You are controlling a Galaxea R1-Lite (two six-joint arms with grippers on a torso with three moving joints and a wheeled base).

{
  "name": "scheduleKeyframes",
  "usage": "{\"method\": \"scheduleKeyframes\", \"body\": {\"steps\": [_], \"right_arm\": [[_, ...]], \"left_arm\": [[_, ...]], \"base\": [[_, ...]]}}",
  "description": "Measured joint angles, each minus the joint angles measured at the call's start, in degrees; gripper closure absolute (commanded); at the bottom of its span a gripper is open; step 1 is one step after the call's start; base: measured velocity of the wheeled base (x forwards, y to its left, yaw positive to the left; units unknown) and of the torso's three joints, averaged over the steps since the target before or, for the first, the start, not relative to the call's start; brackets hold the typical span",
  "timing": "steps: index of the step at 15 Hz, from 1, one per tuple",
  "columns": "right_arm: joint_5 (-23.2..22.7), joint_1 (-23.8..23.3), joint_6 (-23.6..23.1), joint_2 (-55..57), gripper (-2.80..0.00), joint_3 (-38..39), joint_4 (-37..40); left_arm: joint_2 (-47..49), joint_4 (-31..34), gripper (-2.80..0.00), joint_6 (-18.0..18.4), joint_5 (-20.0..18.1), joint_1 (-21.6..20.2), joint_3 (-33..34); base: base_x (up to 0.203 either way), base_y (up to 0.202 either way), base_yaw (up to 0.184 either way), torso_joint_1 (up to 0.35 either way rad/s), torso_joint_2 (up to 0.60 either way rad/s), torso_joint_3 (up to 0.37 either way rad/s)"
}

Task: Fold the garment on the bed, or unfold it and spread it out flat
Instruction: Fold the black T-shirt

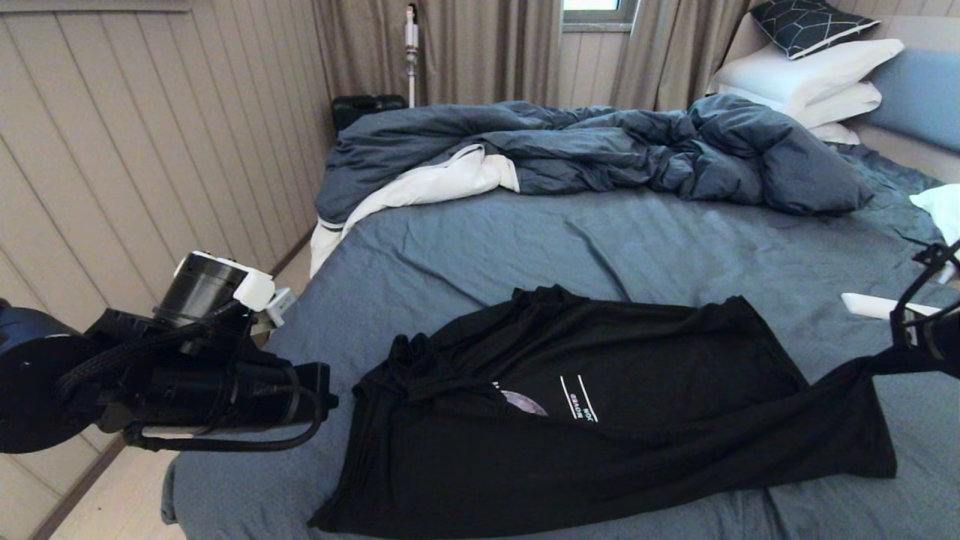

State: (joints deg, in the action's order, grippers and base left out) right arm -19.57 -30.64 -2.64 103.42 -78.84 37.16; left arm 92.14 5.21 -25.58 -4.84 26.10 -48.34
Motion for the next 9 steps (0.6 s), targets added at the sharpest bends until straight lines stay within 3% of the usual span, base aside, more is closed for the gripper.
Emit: {"method": "scheduleKeyframes", "body": {"steps": [4, 5, 9], "right_arm": [[0.26, 2.11, 0.3, 4.8, 0.0, -1.93, -0.11], [0.32, 2.44, 0.31, 5.52, -2.8, -2.0, -0.13], [0.41, 2.89, 0.43, 6.26, -2.8, -1.43, -0.22]], "left_arm": [[0.39, 0.02, 0.0, 0.16, 0.11, -0.62, -1.89], [0.48, 0.06, 0.0, 0.14, 0.08, -0.92, -2.26], [0.59, 0.08, 0.0, -0.16, -0.16, -1.62, -3.9]], "base": [[0.0, 0.0, 0.0, 0.0, 0.0, 0.0], [0.0, 0.0, 0.0, 0.0, 0.0, 0.0], [0.0, 0.0, 0.0, 0.0, 0.0, 0.0]]}}
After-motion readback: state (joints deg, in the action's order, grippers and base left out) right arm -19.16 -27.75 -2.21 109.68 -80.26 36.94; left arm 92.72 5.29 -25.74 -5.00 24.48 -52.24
